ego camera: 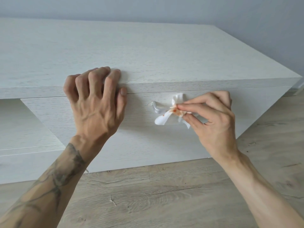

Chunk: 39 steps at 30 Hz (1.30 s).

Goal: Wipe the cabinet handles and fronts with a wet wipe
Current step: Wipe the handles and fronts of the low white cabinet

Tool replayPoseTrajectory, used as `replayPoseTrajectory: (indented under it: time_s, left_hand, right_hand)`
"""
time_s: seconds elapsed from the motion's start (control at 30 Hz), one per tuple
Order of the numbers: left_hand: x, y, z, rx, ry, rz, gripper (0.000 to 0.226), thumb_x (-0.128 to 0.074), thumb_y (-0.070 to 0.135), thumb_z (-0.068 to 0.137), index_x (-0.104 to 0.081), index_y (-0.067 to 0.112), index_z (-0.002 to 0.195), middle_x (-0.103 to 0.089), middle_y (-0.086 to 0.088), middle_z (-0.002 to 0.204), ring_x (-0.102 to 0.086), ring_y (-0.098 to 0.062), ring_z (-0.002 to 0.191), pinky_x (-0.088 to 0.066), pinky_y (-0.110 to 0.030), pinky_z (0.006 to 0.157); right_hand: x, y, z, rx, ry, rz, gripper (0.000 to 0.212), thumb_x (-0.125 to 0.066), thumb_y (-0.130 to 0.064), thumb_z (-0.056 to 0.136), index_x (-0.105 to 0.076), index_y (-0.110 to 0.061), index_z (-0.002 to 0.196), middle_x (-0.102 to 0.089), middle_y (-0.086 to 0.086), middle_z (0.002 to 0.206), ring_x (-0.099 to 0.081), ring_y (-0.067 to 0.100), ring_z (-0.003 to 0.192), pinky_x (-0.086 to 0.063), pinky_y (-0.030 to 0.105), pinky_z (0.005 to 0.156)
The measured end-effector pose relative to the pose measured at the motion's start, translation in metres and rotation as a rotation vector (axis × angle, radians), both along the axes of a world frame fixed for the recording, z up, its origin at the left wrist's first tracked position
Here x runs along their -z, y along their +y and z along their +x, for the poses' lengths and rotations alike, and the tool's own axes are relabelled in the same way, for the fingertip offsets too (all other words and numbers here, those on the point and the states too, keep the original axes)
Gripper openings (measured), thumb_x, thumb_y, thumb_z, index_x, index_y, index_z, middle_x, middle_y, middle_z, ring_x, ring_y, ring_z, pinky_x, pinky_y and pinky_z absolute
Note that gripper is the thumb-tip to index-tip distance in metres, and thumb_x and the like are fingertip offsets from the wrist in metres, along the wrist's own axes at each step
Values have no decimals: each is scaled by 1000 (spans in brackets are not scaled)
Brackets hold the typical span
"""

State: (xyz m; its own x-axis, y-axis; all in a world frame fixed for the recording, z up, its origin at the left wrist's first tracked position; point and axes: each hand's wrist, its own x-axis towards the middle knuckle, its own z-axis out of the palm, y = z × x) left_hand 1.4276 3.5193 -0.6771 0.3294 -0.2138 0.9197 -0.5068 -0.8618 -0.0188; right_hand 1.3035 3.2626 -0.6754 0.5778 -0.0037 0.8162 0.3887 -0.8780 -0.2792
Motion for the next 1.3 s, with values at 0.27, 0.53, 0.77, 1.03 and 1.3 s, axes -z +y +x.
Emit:
replayPoseTrajectory:
  time_s: [0.27,0.53,0.77,1.03,1.3]
  left_hand:
    - [0,-1,-2,16,15,-1,39,-36,37,114,-59,13,136,-56,-10,133,-42,-31,117,-15,-43,112]
    - [0,-1,-1,8,3,-4,39,-36,37,115,-59,14,135,-55,-9,133,-42,-31,116,-17,-43,111]
    - [0,1,0,10,4,-2,39,-36,37,114,-59,14,136,-55,-9,133,-42,-30,116,-16,-43,111]
    - [1,1,0,6,4,3,39,-36,38,115,-59,14,135,-56,-9,132,-42,-30,115,-17,-43,111]
    - [1,0,1,1,8,7,39,-35,38,115,-59,15,135,-54,-7,133,-43,-30,115,-19,-43,110]
  right_hand:
    - [3,11,0,3,12,39,18,-83,-12,89,-83,-13,107,-72,-1,95,-56,27,97,-50,53,81]
    - [4,21,4,15,5,77,18,-84,-13,88,-83,-16,106,-70,-3,93,-54,24,96,-49,51,80]
    - [7,17,2,54,-47,110,9,-80,-22,96,-84,-16,101,-69,-4,91,-53,25,97,-49,52,79]
    - [8,56,15,82,-90,61,9,-84,-22,90,-85,-21,99,-67,-5,84,-56,25,91,-40,43,82]
    - [2,68,18,162,-108,63,7,-83,-26,90,-82,-19,87,-66,-4,81,-58,28,87,-36,41,80]
